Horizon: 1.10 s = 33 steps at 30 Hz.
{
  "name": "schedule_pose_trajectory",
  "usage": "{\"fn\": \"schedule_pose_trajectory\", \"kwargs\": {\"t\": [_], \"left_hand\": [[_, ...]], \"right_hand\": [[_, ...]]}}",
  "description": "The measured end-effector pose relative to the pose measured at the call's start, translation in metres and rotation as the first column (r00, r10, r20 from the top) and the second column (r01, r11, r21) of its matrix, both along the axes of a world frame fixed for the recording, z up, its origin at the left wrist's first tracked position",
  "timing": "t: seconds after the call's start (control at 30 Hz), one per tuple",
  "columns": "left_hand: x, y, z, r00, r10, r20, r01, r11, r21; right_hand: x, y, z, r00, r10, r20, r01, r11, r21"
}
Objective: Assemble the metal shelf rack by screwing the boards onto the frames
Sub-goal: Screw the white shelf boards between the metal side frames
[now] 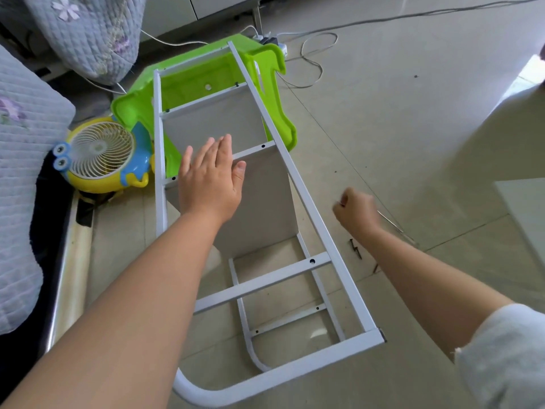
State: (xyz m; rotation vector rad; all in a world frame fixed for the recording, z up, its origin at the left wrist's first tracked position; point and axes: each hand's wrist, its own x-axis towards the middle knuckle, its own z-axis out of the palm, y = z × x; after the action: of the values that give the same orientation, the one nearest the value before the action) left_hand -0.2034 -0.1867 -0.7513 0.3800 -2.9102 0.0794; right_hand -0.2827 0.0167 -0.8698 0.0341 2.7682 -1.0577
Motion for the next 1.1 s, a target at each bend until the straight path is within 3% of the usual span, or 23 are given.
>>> {"fn": "schedule_pose_trajectory", "kwargs": {"t": [0.13,0.23,0.33,0.57,0.77,1.1], "left_hand": [[0.002,0.004,0.003,1.0,0.004,-0.002,-0.004,1.0,0.01],[0.001,0.003,0.002,1.0,0.005,0.017,-0.005,1.0,0.011],[0.002,0.002,0.001,1.0,-0.001,0.006,0.001,1.0,0.006],[-0.002,-0.002,0.001,1.0,-0.014,-0.021,0.015,0.998,0.06],[0.0,-0.002,0.004,0.998,-0.023,0.051,0.02,0.998,0.056],[0.002,-0.001,0.007,0.997,-0.026,0.066,0.023,0.998,0.055]], "right_hand": [[-0.013,-0.041,0.07,0.984,-0.036,-0.177,-0.049,0.89,-0.453],[-0.01,-0.054,0.115,0.942,0.024,-0.334,-0.2,0.838,-0.507],[-0.006,-0.059,0.139,0.872,0.174,-0.457,-0.37,0.846,-0.384],[-0.005,-0.057,0.147,0.803,0.363,-0.472,-0.462,0.88,-0.11],[-0.015,-0.065,0.173,0.613,0.71,-0.345,-0.654,0.702,0.282],[-0.005,-0.082,0.18,0.57,0.793,-0.215,-0.607,0.583,0.54]]}}
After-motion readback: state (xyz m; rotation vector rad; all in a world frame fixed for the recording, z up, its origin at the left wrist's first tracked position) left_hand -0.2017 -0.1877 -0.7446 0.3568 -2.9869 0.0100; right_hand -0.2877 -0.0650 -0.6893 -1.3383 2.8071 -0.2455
